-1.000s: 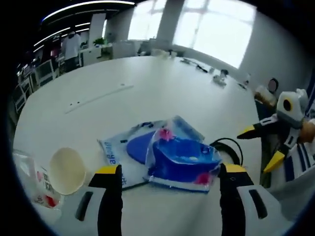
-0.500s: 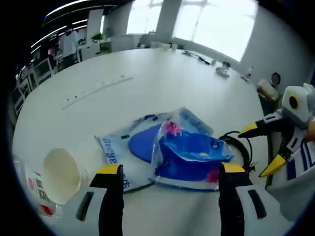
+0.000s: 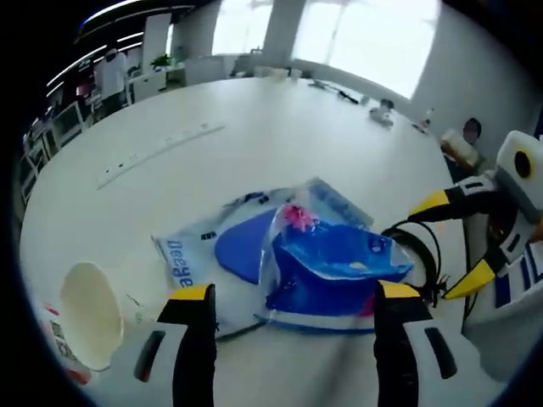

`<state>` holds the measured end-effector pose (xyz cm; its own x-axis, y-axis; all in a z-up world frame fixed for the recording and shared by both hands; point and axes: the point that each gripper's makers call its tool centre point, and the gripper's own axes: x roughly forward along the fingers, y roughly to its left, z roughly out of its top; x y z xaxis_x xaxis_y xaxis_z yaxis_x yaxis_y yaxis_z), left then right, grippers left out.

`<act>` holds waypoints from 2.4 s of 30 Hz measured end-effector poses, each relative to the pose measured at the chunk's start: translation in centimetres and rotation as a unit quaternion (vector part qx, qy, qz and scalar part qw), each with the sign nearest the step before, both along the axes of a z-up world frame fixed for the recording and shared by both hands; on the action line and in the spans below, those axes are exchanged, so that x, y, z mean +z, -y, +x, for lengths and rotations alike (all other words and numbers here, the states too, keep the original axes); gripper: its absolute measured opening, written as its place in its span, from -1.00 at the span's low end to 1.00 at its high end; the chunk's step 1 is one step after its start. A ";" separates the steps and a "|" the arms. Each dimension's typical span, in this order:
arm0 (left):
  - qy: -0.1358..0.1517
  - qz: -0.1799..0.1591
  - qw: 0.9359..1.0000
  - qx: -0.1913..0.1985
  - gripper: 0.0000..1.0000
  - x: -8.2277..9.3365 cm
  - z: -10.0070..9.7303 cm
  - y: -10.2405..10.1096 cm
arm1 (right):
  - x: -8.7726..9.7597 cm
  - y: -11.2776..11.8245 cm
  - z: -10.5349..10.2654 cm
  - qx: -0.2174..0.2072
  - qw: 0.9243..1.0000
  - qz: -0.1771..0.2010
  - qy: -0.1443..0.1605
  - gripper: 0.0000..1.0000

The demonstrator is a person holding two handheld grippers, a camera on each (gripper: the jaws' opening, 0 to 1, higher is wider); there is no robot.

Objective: Arrange the tabletop items into an orderly group along one side of the table until the central work area is clear of visible clutter.

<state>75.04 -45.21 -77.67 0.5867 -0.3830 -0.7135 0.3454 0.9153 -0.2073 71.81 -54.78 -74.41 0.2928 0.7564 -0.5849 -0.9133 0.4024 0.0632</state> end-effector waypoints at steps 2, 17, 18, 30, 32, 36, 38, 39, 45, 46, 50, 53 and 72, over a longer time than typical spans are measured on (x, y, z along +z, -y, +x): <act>-0.001 0.000 1.000 0.000 0.37 -0.1 0.1 0.0 | -0.2 -0.3 0.0 0.005 1.000 -0.004 0.005 -0.16; -0.018 0.011 1.000 -0.002 -0.21 -1.1 -0.3 -0.4 | -2.1 -0.6 0.0 0.006 0.999 -0.039 0.013 -0.34; -0.021 0.010 1.000 0.000 -0.22 -1.2 -0.4 -0.4 | -2.3 -0.7 0.1 0.008 0.999 -0.043 0.016 -0.40; -0.044 0.004 0.999 0.007 -0.47 -1.8 -1.1 -0.8 | -2.7 -1.1 1.0 0.012 0.996 -0.066 0.050 -1.00; -0.042 0.012 0.999 0.009 -0.63 -1.9 -1.1 -1.3 | -2.7 -1.2 1.2 0.010 0.997 -0.069 0.044 -1.00; -0.049 0.001 0.999 0.022 -0.80 -1.9 -1.3 -2.1 | -2.7 -1.2 1.3 0.003 0.998 -0.063 0.023 -1.00; -0.060 0.000 0.998 0.023 -0.82 -2.0 -1.8 -2.2 | -2.5 -1.2 1.3 0.005 0.998 -0.061 0.021 -1.00; -0.060 0.000 0.998 0.022 -0.83 -2.0 -1.8 -2.2 | -2.3 -1.3 1.2 0.006 0.998 -0.057 0.016 -1.00; -0.063 -0.014 0.997 0.031 -0.97 -1.6 -2.7 -1.8 | -1.3 -1.5 0.8 0.018 0.998 -0.052 0.019 -1.00; -0.062 -0.015 0.998 0.030 -1.00 -1.5 -2.7 -1.7 | -1.1 -1.4 0.8 0.020 0.998 -0.053 0.022 -1.00; -0.058 -0.021 0.998 0.027 -1.00 -0.8 -3.3 -0.9 | -0.3 -1.0 1.3 0.017 0.998 -0.054 0.027 -1.00; -0.055 -0.032 0.997 0.034 -1.00 -0.2 -3.4 -0.7 | 0.2 -0.5 1.8 0.014 0.998 -0.052 0.031 -1.00; -0.034 -0.090 0.994 0.052 -1.00 3.6 -3.1 4.2 | 3.3 2.9 5.5 -0.010 0.998 -0.037 0.057 -1.00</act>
<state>71.91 -49.37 -74.10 0.5831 -0.4473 -0.6782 0.2300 0.8915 -0.3902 77.30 -57.73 -71.12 0.3754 0.7058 -0.6007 -0.9045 0.4204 -0.0713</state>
